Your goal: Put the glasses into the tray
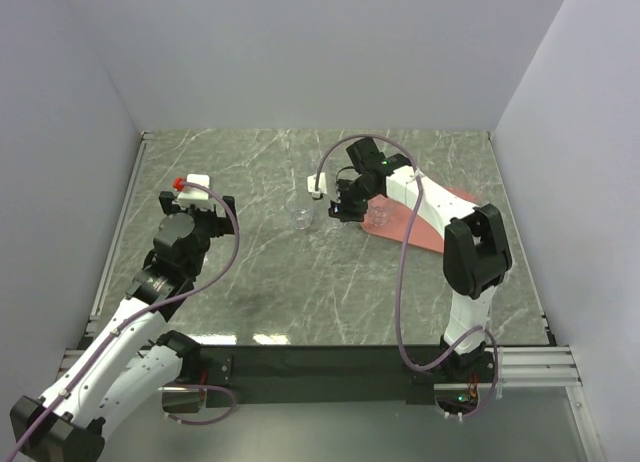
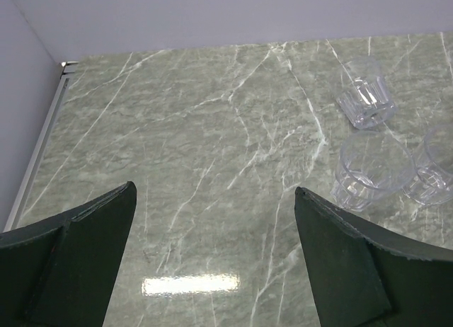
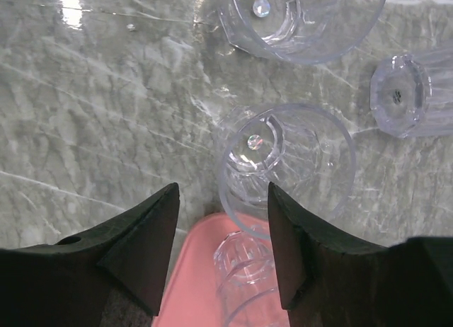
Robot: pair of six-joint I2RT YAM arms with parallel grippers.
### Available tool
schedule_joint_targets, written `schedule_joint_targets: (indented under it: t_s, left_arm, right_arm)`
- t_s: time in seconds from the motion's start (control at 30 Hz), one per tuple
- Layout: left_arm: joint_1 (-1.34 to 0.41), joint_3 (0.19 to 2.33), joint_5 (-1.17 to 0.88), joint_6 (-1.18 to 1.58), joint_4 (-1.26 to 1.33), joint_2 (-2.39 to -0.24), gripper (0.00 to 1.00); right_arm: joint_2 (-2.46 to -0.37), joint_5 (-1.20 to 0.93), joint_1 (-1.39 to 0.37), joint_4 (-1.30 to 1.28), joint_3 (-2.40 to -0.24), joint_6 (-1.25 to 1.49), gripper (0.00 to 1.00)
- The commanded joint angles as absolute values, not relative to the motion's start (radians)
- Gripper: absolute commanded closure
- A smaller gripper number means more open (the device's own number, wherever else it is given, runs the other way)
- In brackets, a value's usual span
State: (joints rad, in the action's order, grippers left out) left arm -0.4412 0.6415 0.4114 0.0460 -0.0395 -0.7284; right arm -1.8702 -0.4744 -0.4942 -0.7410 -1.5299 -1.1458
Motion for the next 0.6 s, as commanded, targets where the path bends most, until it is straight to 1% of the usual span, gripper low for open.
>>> schedule_joint_targets:
  t_s: [0.0,0.2,0.23,0.3,0.33,0.4,0.43,0.5,0.53,0.57]
  left_arm:
    - [-0.431,0.670,0.391,0.057,-0.021,-0.721,0.01]
    - [-0.422,0.670,0.377,0.063,-0.021,-0.723,0.01]
    - [-0.422,0.670,0.376,0.061,-0.020,-0.726,0.01]
    - [-0.420,0.672,0.374,0.061,-0.023,-0.727,0.00]
    - [-0.420,0.672,0.374,0.063,-0.021,-0.727,0.00]
    - [-0.419,0.670,0.374,0.063,-0.020,-0.727,0.01]
    - [-0.419,0.670,0.376,0.061,-0.020,-0.727,0.01]
    - [-0.417,0.669,0.376,0.063,-0.018,-0.729,0.01]
    - [-0.416,0.669,0.374,0.061,-0.020,-0.729,0.01]
    - [-0.414,0.670,0.371,0.064,-0.018,-0.730,0.01]
  right_arm:
    - [-1.890,-0.446,-0.508,-0.744,-1.577,-1.134,0.41]
    - [-1.924,-0.420,-0.514,-0.750,-1.578,-1.131,0.51]
    - [-1.930,-0.416,-0.517,-0.749,-1.577,-1.131,0.55]
    - [-1.937,-0.403,-0.523,-0.747,-1.580,-1.128,0.58]
    - [-1.947,-0.391,-0.528,-0.746,-1.583,-1.123,0.63]
    - [-1.954,-0.384,-0.532,-0.746,-1.589,-1.118,0.69]
    - [-1.956,-0.382,-0.537,-0.747,-1.591,-1.120,0.75]
    - [-1.956,-0.379,-0.540,-0.742,-1.592,-1.121,0.81]
    - [-1.951,-0.377,-0.540,-0.742,-1.592,-1.121,0.87]
    - [-1.950,-0.368,-0.541,-0.739,-1.594,-1.121,0.90]
